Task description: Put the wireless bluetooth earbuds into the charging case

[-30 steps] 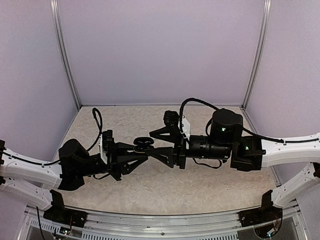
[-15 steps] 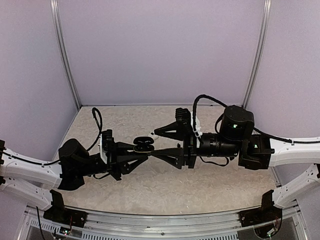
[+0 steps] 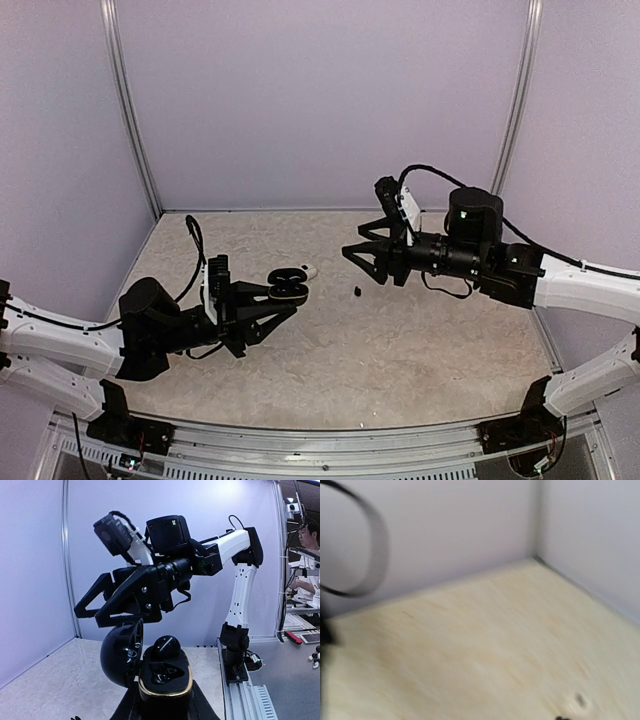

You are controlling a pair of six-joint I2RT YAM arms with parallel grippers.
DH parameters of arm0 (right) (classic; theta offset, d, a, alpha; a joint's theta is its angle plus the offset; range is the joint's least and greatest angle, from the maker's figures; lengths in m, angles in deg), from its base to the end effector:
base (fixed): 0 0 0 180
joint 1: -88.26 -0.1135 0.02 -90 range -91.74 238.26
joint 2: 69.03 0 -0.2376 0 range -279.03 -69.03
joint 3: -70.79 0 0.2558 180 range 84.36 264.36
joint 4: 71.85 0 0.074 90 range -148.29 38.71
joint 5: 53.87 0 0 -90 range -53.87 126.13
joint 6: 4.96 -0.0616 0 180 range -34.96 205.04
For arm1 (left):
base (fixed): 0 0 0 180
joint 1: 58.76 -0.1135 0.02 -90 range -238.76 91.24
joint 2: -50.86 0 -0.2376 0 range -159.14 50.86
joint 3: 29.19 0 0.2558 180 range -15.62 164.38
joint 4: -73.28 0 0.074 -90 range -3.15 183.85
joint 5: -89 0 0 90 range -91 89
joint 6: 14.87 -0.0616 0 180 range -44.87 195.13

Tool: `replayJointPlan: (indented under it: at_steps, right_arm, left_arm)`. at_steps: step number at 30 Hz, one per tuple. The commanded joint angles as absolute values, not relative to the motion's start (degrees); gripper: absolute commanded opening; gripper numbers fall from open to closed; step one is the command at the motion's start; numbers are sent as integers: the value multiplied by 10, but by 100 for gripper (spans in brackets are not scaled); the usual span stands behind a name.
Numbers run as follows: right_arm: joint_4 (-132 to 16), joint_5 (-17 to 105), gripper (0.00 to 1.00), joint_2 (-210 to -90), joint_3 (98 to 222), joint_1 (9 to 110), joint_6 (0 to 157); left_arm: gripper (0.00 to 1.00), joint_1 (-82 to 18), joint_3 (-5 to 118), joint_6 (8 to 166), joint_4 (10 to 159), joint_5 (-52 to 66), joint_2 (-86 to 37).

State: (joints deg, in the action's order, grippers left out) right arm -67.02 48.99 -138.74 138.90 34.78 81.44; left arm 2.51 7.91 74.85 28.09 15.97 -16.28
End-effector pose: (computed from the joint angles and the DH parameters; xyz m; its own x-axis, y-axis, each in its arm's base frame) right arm 0.1833 0.2706 0.3142 -0.1240 -0.0646 -0.9902 -0.9091 0.4073 0.0873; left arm 0.1176 -0.2519 0.2391 0.1304 -0.2281 -0.9649 0.9735 0.2138 0.0810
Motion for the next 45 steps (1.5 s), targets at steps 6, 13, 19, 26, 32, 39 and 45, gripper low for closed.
replayJointPlan:
  at_steps: [6, 13, 19, 26, 32, 39, 45]
  right_arm:
    - [-595, 402, 61, -1482, 1361, 426, 752]
    - [-593, 391, 57, -1596, 1382, 469, 773]
    - [-616, 389, 56, -1676, 1400, 474, 782]
    - [-611, 378, 55, -1750, 1446, 482, 795]
    - [-604, 386, 50, -1804, 1488, 491, 803]
    - [-604, 393, 41, -1841, 1510, 498, 811]
    - [-595, 427, 24, -1851, 1515, 498, 813]
  left_arm:
    - [0, 18, 67, 774, 281, 100, -141]
    - [0, 15, 63, 777, 284, 93, -137]
    - [0, 13, 53, 777, 281, 91, -130]
    - [0, 12, 49, 776, 282, 90, -125]
    - [0, 11, 44, 776, 279, 90, -123]
    - [0, 10, 42, 776, 272, 93, -126]
    - [0, 9, 42, 776, 275, 93, -122]
